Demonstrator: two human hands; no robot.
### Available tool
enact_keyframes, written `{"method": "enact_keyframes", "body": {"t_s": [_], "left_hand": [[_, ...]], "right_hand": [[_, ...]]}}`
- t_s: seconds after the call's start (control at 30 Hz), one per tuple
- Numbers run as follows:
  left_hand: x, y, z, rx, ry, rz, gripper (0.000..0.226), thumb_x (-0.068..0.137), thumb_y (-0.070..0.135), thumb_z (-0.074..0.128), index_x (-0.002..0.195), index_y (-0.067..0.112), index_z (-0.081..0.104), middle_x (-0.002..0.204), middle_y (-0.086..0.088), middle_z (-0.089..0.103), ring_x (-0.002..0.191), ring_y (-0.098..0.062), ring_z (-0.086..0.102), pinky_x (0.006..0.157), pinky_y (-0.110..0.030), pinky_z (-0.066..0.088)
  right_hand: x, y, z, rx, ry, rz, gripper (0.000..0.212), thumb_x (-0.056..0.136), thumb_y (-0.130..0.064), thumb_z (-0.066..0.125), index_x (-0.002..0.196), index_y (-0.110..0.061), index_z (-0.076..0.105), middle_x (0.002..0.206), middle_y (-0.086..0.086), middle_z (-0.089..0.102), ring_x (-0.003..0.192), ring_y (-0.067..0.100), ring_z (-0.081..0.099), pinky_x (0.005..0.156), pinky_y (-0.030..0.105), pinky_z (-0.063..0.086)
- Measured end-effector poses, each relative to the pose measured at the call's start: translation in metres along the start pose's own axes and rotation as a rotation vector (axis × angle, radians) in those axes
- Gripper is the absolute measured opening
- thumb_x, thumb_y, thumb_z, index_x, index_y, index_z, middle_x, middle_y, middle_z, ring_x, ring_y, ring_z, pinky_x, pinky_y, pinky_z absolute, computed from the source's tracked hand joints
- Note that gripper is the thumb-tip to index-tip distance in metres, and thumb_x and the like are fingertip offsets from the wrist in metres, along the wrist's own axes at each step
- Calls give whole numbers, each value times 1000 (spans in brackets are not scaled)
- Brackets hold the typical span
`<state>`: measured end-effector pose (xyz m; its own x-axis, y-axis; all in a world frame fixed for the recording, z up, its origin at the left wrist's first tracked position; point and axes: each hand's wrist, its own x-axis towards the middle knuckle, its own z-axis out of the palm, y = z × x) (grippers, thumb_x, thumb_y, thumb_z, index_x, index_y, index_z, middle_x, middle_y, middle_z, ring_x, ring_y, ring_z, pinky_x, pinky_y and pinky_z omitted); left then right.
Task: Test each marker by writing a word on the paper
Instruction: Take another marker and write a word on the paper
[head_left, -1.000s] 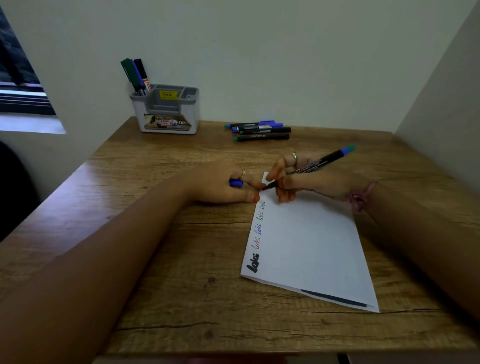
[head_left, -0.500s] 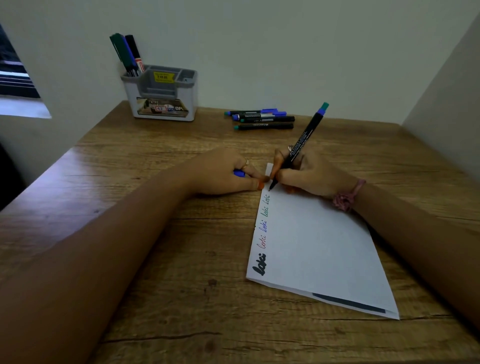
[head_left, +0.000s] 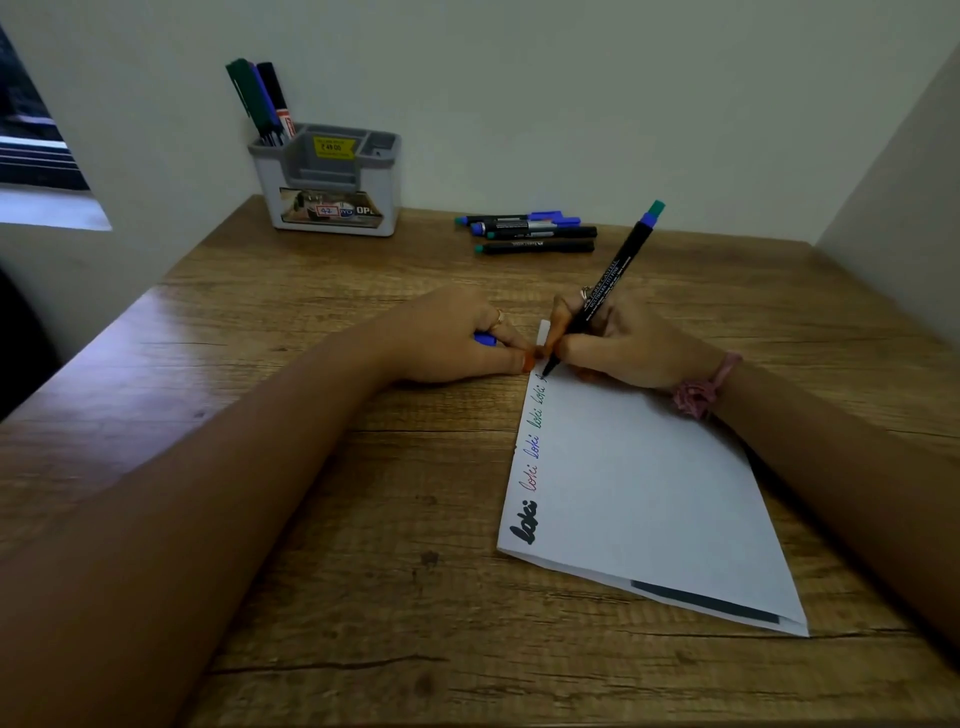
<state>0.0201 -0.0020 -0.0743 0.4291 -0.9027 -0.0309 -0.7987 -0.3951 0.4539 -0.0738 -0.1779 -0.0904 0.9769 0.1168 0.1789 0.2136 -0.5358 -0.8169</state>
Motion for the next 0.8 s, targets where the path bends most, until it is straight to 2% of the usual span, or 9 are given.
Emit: {"method": "enact_keyframes", "body": {"t_s": [0.1, 0.17, 0.23, 0.33, 0.47, 0.53, 0.63, 0.73, 0.8], "left_hand": [[1, 0, 1, -2, 4, 14, 31, 90, 35, 55, 120, 29, 60, 81, 23, 52, 73, 14, 50, 62, -2, 36], [1, -1, 1, 5, 3, 15, 31, 90, 36, 55, 120, 31, 59, 84, 21, 52, 69, 7, 47, 61, -6, 33], [2, -2, 2, 14, 15, 21, 31, 89, 38, 55, 119, 34, 59, 77, 21, 52, 62, 4, 46, 57, -8, 30], [1, -1, 2, 4, 25, 24, 30, 89, 38, 55, 118, 33, 60, 69, 24, 47, 60, 8, 47, 53, -5, 33], [1, -1, 1, -5, 21, -2, 32, 89, 38, 54, 119, 31, 60, 71, 24, 46, 61, 4, 46, 53, -9, 29], [1, -1, 2, -7, 24, 10, 31, 89, 38, 55, 119, 31, 61, 74, 24, 50, 60, 10, 48, 53, -6, 33], [1, -2, 1, -27, 19, 20, 30, 89, 34, 56, 119, 28, 61, 89, 25, 55, 67, 15, 48, 60, 1, 34], [2, -3, 2, -23, 17, 9, 31, 89, 38, 55, 118, 30, 61, 91, 11, 64, 67, 1, 49, 60, -11, 35], [2, -3, 2, -6, 12, -3, 31, 88, 39, 55, 119, 33, 61, 84, 10, 60, 66, -4, 46, 57, -15, 31]], "right_hand": [[-1, -1, -1, 4, -5, 11, 14, 79, -3, 55, 69, -13, 56, 51, -14, 55, 45, 0, 47, 45, 11, 37], [-1, -2, -1, 10, 6, 8, 11, 77, -6, 54, 69, -13, 56, 51, -13, 56, 45, 0, 47, 45, 11, 37], [-1, -2, 0, 7, 13, 3, 9, 77, -6, 55, 70, -12, 57, 56, -10, 56, 48, 1, 48, 46, 12, 38], [-1, -1, 0, 12, 23, 0, 7, 76, -7, 55, 71, -10, 57, 58, -9, 57, 49, 0, 50, 47, 11, 39], [0, 0, 1, 4, 21, 4, 5, 77, -7, 55, 72, -8, 57, 56, -12, 57, 48, 0, 48, 47, 12, 38], [0, 0, 1, 11, 32, 5, 8, 77, -8, 55, 70, -12, 57, 56, -13, 58, 49, 0, 49, 48, 13, 39], [1, -1, 2, 21, 57, 8, 12, 76, -9, 55, 69, -19, 57, 58, -13, 61, 51, -1, 51, 49, 12, 40], [1, -1, 1, 11, 33, 11, 11, 76, -8, 55, 67, -14, 55, 54, -14, 56, 49, -1, 48, 48, 11, 37], [1, -1, 1, 10, 42, 14, 10, 75, -8, 55, 67, -14, 54, 54, -11, 53, 48, 0, 46, 47, 13, 36]]}}
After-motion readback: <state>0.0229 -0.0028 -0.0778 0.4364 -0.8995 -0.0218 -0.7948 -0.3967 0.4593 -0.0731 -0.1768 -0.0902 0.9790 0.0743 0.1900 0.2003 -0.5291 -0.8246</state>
